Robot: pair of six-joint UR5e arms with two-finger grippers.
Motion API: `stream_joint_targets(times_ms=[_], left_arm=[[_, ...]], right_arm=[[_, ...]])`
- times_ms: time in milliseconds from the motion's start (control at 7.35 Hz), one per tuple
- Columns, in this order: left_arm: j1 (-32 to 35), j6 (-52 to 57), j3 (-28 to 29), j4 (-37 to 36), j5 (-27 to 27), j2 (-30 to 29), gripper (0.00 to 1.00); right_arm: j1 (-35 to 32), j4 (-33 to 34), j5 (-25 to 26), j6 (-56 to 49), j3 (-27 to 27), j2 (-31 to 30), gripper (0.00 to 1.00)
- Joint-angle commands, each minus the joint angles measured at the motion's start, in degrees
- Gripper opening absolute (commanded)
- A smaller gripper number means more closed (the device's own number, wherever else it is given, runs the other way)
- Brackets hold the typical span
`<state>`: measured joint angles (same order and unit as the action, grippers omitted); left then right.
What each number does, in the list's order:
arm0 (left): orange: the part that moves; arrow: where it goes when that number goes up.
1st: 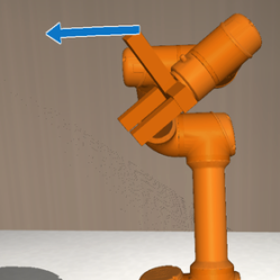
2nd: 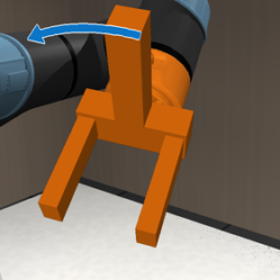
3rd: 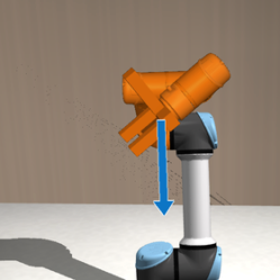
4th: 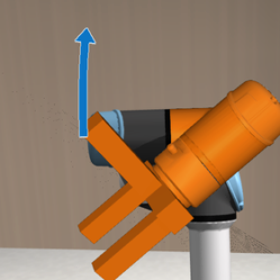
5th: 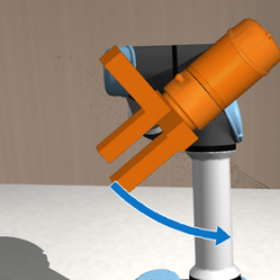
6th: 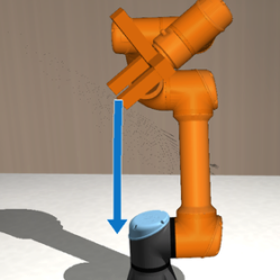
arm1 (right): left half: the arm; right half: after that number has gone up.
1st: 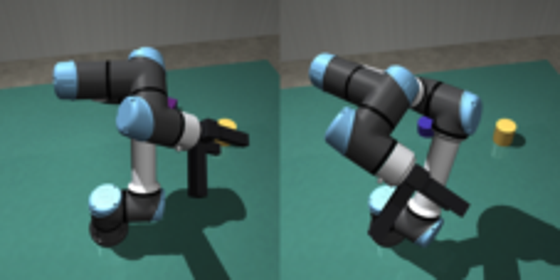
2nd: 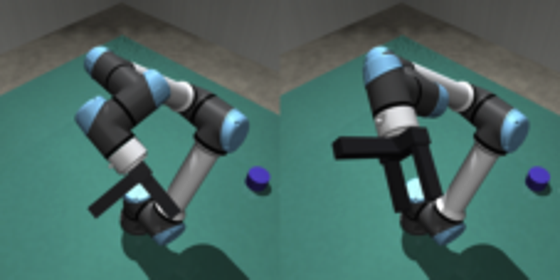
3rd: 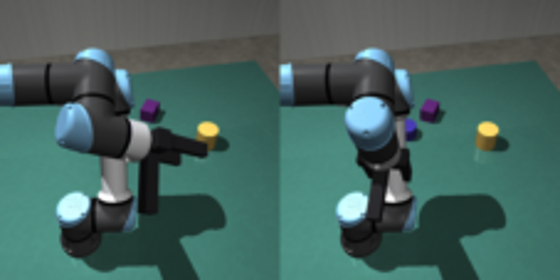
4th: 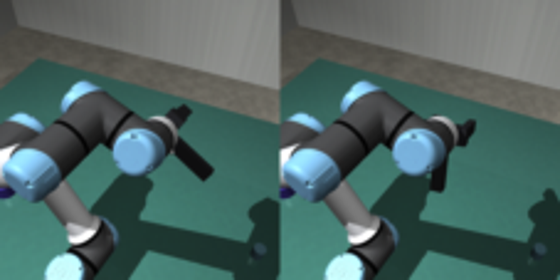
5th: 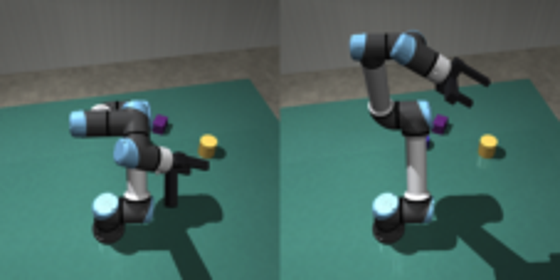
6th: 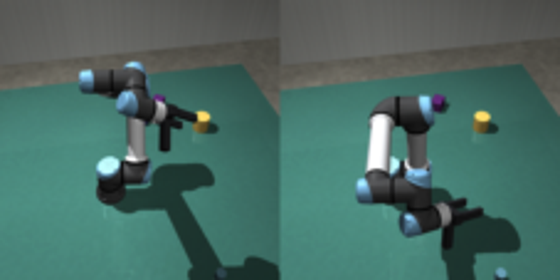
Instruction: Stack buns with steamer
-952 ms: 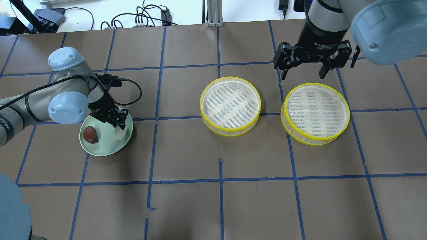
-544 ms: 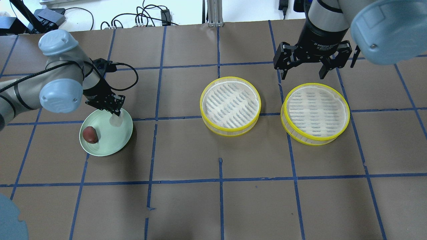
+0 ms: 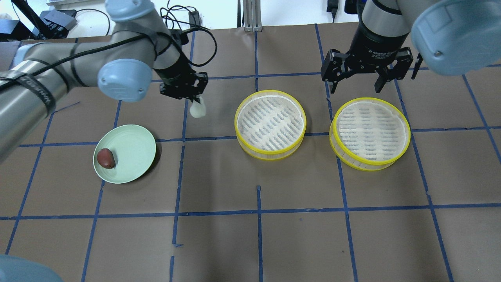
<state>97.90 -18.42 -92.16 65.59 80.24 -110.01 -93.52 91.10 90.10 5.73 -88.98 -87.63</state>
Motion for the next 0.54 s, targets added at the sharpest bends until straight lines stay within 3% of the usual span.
stream_joint_targets(times_ms=[0, 136, 272, 408], left_arm=[[10.43, -14.15, 0.49, -9.74, -5.52, -5.02, 0.03], [11.25, -14.36, 0.58, -11.87, -5.45, -7.74, 0.04], [11.44, -14.54, 0.58, -14.41, -5.27, -10.73, 0.25], [11.61, -14.37, 0.58, -14.53, -4.92, -10.67, 0.71]], right_arm=[[0.01, 0.04, -0.01, 0.07, 0.04, 0.00, 1.00], [0.01, 0.04, -0.01, 0.07, -0.05, 0.00, 1.00], [0.01, 0.04, -0.01, 0.07, 0.12, 0.00, 1.00], [0.01, 0.04, -0.01, 0.07, 0.21, 0.00, 1.00]])
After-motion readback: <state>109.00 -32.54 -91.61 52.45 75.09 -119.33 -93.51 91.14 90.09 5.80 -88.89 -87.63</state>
